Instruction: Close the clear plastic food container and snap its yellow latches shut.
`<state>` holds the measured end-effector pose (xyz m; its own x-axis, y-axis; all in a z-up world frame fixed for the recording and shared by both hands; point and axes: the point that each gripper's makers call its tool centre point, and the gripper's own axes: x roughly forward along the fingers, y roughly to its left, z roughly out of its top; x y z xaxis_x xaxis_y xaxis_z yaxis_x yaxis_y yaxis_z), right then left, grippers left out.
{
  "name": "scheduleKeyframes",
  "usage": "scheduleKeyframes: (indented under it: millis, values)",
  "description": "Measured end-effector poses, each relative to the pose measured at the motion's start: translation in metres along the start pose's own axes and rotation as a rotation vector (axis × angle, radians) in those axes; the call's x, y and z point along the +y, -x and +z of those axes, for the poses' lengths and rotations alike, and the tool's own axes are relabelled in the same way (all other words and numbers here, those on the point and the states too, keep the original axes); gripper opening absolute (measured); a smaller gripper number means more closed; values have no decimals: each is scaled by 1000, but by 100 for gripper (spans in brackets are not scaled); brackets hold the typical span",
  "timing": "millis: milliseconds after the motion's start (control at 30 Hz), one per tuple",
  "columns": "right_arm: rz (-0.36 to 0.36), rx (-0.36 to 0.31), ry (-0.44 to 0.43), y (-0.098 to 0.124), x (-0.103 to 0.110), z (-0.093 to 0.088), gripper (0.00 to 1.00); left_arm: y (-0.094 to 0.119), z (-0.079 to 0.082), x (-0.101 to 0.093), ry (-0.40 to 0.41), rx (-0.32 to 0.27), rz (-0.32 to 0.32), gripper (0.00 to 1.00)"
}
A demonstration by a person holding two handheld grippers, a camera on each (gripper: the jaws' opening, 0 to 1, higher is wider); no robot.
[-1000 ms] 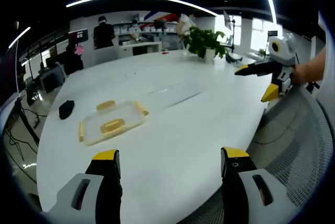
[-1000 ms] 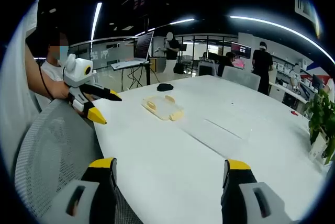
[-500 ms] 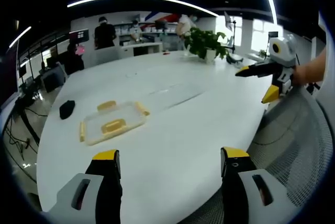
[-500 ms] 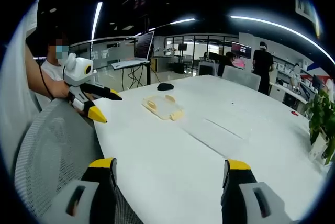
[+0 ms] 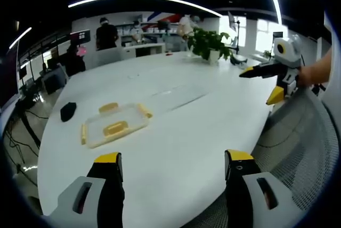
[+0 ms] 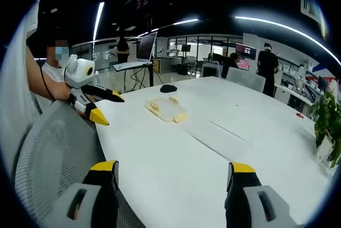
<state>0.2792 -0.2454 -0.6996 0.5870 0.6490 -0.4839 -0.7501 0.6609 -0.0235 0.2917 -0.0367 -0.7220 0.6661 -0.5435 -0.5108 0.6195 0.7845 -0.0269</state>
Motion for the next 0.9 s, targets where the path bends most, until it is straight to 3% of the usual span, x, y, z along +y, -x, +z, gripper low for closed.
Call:
scheduleKeyframes:
  millis: [900]
  values:
    - [2,5,3,0,0,-1,83,-1,-1,0,-5,6,-3,76]
